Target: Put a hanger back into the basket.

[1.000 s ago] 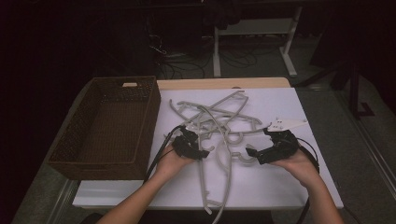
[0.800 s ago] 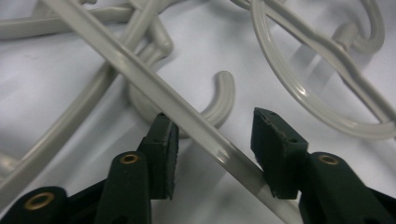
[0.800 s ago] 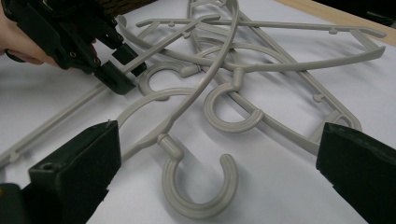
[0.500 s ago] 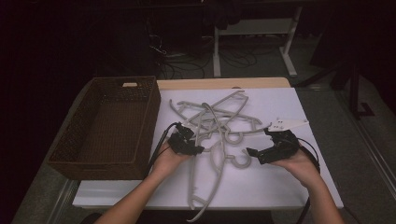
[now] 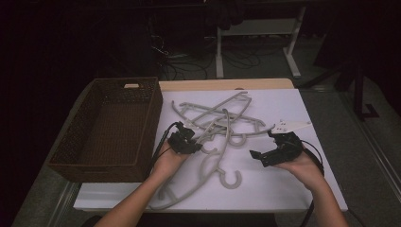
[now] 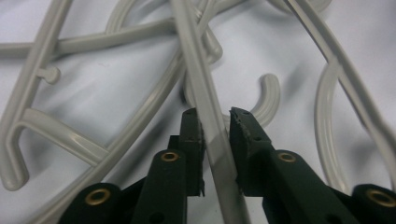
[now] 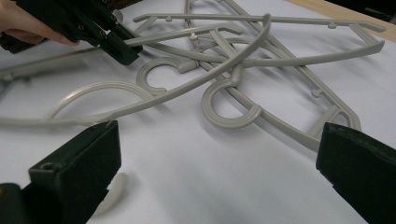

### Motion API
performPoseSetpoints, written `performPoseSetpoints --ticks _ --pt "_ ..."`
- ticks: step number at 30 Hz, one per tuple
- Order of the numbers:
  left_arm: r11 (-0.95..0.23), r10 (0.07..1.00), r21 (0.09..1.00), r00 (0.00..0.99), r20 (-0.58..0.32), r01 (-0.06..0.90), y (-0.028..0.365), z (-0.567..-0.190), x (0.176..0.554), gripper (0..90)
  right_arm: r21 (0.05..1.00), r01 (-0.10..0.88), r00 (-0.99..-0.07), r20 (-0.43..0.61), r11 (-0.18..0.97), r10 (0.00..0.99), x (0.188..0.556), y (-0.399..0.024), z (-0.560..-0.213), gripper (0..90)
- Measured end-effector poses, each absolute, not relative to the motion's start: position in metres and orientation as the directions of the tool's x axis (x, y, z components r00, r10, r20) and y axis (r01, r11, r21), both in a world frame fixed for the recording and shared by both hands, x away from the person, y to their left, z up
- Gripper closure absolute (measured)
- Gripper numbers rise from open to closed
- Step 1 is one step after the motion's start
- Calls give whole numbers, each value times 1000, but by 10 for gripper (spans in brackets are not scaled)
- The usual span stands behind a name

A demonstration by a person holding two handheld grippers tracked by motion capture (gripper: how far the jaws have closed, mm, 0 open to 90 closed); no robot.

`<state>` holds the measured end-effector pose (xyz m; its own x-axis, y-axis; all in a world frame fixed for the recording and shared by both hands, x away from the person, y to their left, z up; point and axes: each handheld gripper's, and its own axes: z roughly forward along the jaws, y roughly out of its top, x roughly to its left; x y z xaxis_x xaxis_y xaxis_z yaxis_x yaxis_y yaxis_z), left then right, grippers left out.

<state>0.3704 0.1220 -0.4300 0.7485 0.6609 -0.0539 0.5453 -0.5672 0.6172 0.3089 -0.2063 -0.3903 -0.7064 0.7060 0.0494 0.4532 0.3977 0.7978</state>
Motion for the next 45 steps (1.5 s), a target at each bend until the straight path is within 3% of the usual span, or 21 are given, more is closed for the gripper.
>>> performPoseSetpoints --ticks 11,15,26,32,38,45 --pt "-578 610 659 791 -43 481 109 -409 375 813 802 455 -701 54 387 711 309 -210 -390 0" --pt "-596 573 669 819 -35 445 87 -403 393 813 803 456 -698 55 384 714 309 -211 -390 0" --pt "-636 533 650 846 -19 416 47 -422 436 810 805 456 -696 58 380 715 309 -214 -390 0" --pt "-643 524 657 852 3 393 42 -426 439 799 806 456 -696 59 377 715 308 -214 -390 0" --pt "-613 526 699 850 12 369 51 -408 433 626 807 455 -697 59 377 715 308 -214 -389 0" --pt "-596 474 730 881 -18 335 73 -388 404 517 806 455 -699 60 379 712 308 -214 -390 0"
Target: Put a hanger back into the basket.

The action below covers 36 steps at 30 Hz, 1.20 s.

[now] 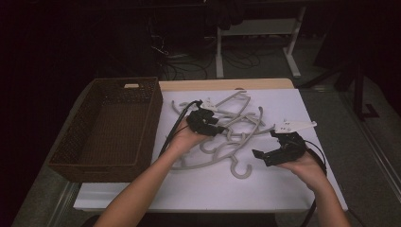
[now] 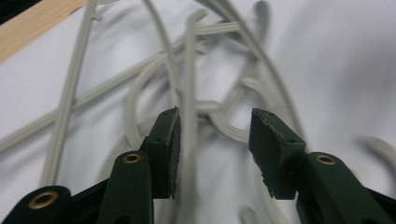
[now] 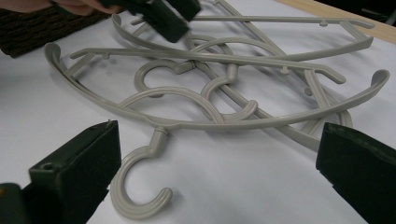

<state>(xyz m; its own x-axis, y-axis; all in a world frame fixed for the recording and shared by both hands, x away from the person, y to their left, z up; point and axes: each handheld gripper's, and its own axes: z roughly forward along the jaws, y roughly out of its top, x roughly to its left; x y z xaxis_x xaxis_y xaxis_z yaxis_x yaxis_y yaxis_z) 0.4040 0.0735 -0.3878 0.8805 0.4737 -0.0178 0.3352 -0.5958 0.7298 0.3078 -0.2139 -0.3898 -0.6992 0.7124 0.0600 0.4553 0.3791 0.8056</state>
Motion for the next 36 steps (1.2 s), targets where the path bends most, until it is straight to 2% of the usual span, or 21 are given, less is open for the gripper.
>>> performPoseSetpoints --ticks 4,11,18,28,36 --pt "-600 447 734 894 -24 320 82 -387 388 476 806 457 -700 65 376 712 308 -214 -391 0" --pt "-613 410 722 910 -56 320 97 -405 356 482 803 459 -699 63 380 712 307 -213 -392 0" --pt "-662 399 681 916 -34 313 98 -432 337 535 803 460 -700 65 380 711 307 -213 -392 0" --pt "-730 373 628 927 34 271 92 -445 330 587 794 465 -704 65 391 707 309 -212 -396 0" --pt "-760 347 598 937 45 253 88 -448 329 698 793 466 -705 66 391 706 309 -211 -396 0"
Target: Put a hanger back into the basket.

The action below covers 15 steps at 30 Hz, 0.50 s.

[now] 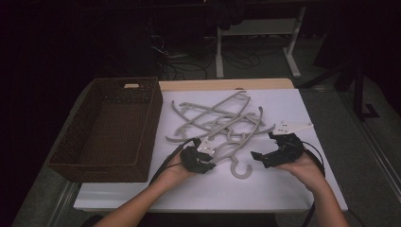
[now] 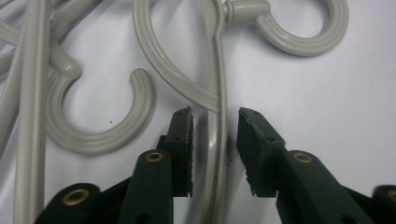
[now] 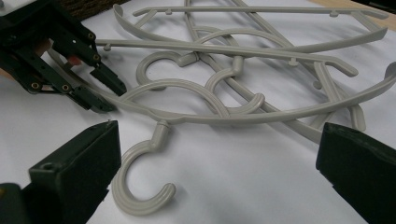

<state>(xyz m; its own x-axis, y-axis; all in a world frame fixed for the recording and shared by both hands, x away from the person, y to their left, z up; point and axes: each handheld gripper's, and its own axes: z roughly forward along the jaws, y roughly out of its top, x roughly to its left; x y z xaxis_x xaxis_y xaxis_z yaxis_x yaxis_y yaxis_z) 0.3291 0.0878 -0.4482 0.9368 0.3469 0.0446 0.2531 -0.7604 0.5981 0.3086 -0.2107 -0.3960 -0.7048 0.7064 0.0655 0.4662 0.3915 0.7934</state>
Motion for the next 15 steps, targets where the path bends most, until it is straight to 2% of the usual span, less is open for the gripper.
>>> performPoseSetpoints --ticks 7,10,15 --pt "-780 338 565 941 15 271 84 -446 334 739 793 466 -707 65 394 705 308 -210 -396 0" --pt "-782 334 563 942 16 268 83 -446 334 808 791 466 -708 65 397 703 308 -209 -396 0" --pt "-788 327 562 944 37 251 82 -446 333 823 790 466 -710 65 398 701 308 -209 -397 0"
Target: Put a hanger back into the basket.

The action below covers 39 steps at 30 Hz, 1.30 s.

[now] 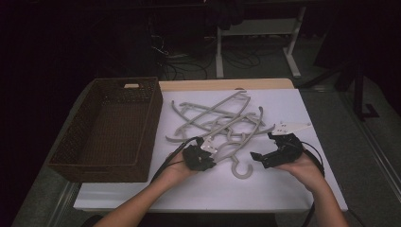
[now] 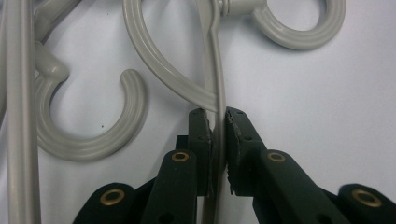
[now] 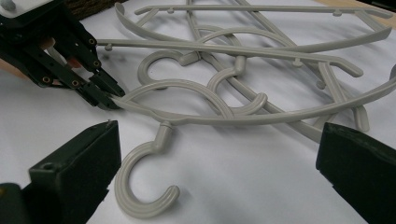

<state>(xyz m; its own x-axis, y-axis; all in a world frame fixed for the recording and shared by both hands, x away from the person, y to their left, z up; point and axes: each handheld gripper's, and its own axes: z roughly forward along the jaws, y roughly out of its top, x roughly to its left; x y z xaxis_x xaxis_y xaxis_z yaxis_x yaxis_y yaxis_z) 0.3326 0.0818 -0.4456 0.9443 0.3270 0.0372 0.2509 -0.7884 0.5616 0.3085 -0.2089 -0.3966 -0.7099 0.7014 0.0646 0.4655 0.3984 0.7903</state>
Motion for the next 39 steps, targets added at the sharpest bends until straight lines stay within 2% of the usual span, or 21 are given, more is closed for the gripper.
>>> performPoseSetpoints --ticks 10,18,23,28,30,39 --pt "-787 318 570 947 45 237 82 -440 331 829 801 462 -704 71 380 706 307 -213 -395 0" --pt "-750 336 616 941 41 241 90 -414 330 829 812 461 -689 73 358 721 301 -223 -393 0" --pt "-722 359 642 933 31 257 100 -385 333 829 816 469 -671 81 337 737 296 -233 -393 0" --pt "-707 372 667 926 66 236 114 -336 335 828 812 477 -675 92 338 732 291 -234 -402 0" --pt "-707 372 668 925 73 232 116 -331 335 828 811 480 -675 97 336 731 290 -234 -404 0" --pt "-684 408 688 909 86 242 168 -281 347 828 805 481 -684 95 348 723 293 -231 -408 0"
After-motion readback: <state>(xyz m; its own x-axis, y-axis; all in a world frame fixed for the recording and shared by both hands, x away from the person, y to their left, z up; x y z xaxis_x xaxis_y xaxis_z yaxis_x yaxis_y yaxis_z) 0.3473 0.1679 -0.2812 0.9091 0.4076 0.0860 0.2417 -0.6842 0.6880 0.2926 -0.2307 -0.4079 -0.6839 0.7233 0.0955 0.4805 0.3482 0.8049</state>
